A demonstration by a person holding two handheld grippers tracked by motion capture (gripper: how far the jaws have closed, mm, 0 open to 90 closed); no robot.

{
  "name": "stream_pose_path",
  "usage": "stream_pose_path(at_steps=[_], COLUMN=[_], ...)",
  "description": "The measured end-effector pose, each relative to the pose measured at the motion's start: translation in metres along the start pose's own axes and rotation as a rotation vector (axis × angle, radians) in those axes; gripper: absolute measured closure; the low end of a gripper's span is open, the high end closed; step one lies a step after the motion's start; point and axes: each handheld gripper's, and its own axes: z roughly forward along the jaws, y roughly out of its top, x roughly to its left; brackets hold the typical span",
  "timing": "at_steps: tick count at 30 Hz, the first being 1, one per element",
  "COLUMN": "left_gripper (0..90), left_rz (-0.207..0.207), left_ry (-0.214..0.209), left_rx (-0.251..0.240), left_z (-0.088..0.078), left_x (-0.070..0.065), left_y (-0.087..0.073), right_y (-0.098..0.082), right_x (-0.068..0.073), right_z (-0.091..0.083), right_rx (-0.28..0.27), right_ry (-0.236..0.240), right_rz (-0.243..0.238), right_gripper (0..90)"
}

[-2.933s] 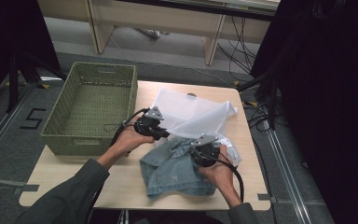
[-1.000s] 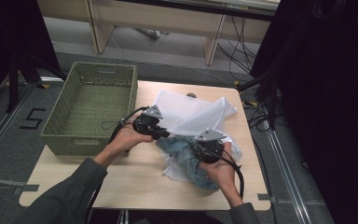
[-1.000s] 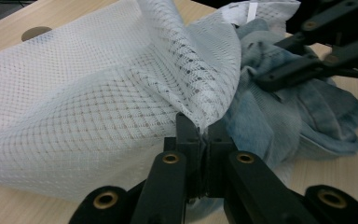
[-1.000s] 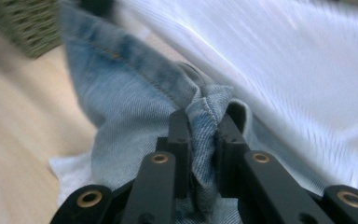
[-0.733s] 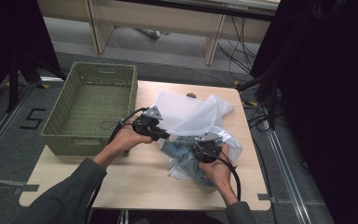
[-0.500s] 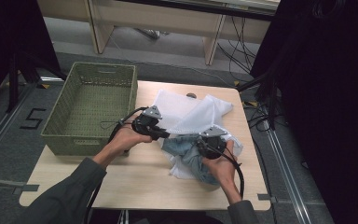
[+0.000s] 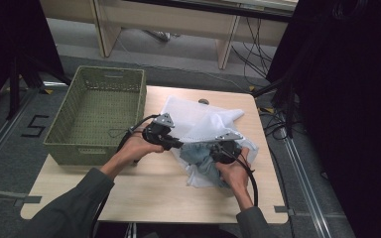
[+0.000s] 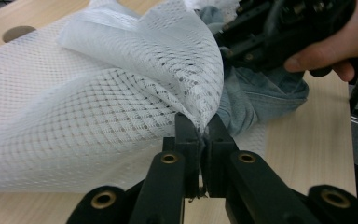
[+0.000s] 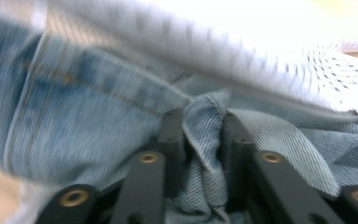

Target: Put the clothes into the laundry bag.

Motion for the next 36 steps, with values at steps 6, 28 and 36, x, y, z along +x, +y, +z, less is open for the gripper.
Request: stream_pose_path(at_steps=[6, 28, 36], left_gripper=[84.8, 84.9, 86.8], left_rz=[0.005, -0.019, -0.010], left_ry=[-0.002, -0.010, -0.006], left_rx=[0.015, 0.011, -0.007], left_z=[0.006, 0.005, 0.001], left_x=[-0.002, -0.001, -0.003], left_y=[-0.001, -0.002, 0.001], right_y=[0.005, -0.009, 0.023], right_x=[0.008, 0.070, 0.036], right_z=[-0.005, -0.008, -0.022], right_rx=[-0.026, 0.145, -0.017], right_ry=[0.055, 0.251, 0.116], right_rz=[0.019, -0.355, -0.208], right_gripper=[53.1, 65.3, 78.9])
